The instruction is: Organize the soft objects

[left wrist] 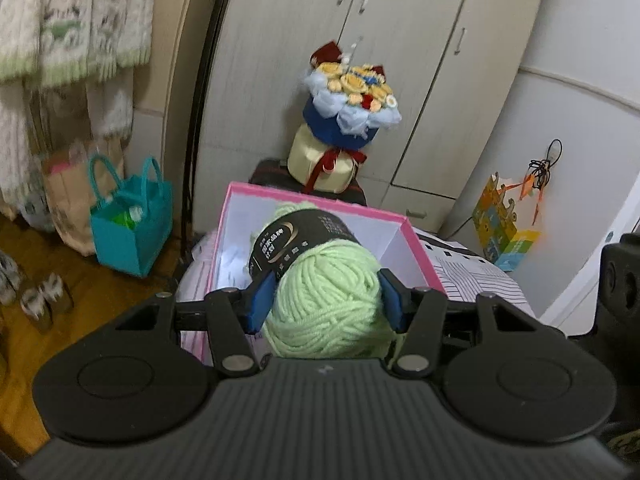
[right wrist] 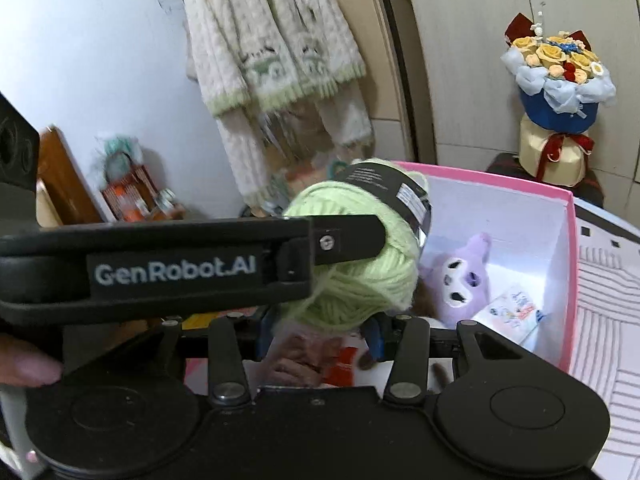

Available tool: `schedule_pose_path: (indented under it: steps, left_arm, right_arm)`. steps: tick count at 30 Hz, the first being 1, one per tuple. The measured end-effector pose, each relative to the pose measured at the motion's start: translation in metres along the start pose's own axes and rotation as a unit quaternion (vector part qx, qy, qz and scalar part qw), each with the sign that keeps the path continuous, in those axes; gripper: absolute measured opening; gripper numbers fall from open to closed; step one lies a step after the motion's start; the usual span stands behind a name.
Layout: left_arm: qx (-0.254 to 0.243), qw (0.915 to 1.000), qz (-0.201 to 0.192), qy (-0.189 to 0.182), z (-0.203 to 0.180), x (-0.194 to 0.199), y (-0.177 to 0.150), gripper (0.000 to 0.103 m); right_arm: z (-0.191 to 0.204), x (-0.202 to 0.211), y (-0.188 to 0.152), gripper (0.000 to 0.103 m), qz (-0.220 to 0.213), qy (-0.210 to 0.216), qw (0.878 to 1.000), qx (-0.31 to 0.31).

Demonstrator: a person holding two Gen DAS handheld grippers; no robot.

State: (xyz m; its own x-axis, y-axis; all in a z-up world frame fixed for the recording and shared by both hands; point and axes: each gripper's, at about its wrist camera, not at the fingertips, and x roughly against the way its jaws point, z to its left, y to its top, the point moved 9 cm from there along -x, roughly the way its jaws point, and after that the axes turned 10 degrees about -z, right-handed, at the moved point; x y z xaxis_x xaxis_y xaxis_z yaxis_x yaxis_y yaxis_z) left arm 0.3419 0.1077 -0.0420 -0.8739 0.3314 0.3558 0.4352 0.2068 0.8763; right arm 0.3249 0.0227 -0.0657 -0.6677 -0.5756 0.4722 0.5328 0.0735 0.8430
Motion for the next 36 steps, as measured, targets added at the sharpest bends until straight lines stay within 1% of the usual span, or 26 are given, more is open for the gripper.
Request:
schedule_pose_path:
  steps: [3,5,7,8,9,10,12,14,16,18,21,25,31,33,35,36]
  left_arm:
    - [0.0,1.0,0.006,0.007,0.003,-0.005,-0.007,0.054]
    - [-0.002,0.9998,0.008,0.016,0.005,-0.008,-0.01,0.054]
    - [-0.008,0.9993,0.004,0.037,0.008,-0.009,-0.011,0.054]
    - [-0.02,0.9982,-0.003,0.057,0.01,-0.009,-0.011,0.054]
    - [-0.031,0.997,-0.008,0.07,0.011,-0.007,-0.011,0.054]
    - [-0.042,0.996,-0.012,0.078,0.01,-0.004,-0.012,0.055]
    - [-0.042,0.9966,-0.013,0.07,0.009,0.002,-0.014,0.056]
    - [-0.031,0.9976,-0.009,0.061,0.01,0.009,-0.018,0.056]
    - [-0.03,0.9974,-0.015,0.064,0.01,0.019,-0.02,0.056]
    - [-0.029,0.9968,-0.024,0.07,0.009,0.03,-0.02,0.056]
    - [-0.029,0.9969,-0.03,0.067,0.004,0.045,-0.017,0.057]
    - [-0.037,0.9968,-0.038,0.061,-0.009,0.069,-0.012,0.061]
    - [-0.054,0.9966,-0.051,0.035,-0.036,0.104,-0.011,0.064]
    - [-0.062,0.9959,-0.057,0.032,-0.045,0.114,-0.013,0.067]
    - [-0.063,0.9958,-0.062,0.025,-0.052,0.122,-0.013,0.08]
    - [-0.063,0.9955,-0.067,0.024,-0.056,0.127,-0.014,0.081]
  right_arm:
    - [0.0,-0.008,-0.005,0.051,0.02,-0.004,1.0,0.016]
    - [0.0,-0.011,-0.008,0.051,0.027,-0.014,0.999,0.03]
    - [0.002,-0.009,-0.009,0.051,0.026,-0.025,0.998,0.045]
    - [0.002,-0.005,-0.01,0.055,0.02,-0.028,0.998,0.052]
    - [0.001,-0.001,-0.008,0.066,0.012,-0.032,0.998,0.06]
    - [0.002,0.004,-0.007,0.07,0.004,-0.037,0.997,0.068]
    - [0.003,0.017,-0.007,0.071,-0.016,-0.043,0.996,0.079]
    - [0.002,0.031,-0.008,0.071,-0.031,-0.038,0.996,0.077]
    - [0.0,0.043,-0.01,0.072,-0.041,-0.032,0.996,0.07]
    - [-0.003,0.053,-0.011,0.072,-0.05,-0.036,0.996,0.067]
    - [-0.005,0.066,-0.012,0.072,-0.059,-0.041,0.995,0.062]
    - [-0.006,0.087,-0.011,0.072,-0.076,-0.046,0.994,0.063]
    - [-0.012,0.124,-0.013,0.072,-0.098,-0.068,0.991,0.057]
    - [-0.014,0.137,-0.015,0.073,-0.104,-0.08,0.99,0.057]
    - [-0.018,0.149,-0.017,0.073,-0.105,-0.096,0.988,0.059]
    - [-0.021,0.156,-0.019,0.073,-0.106,-0.106,0.987,0.059]
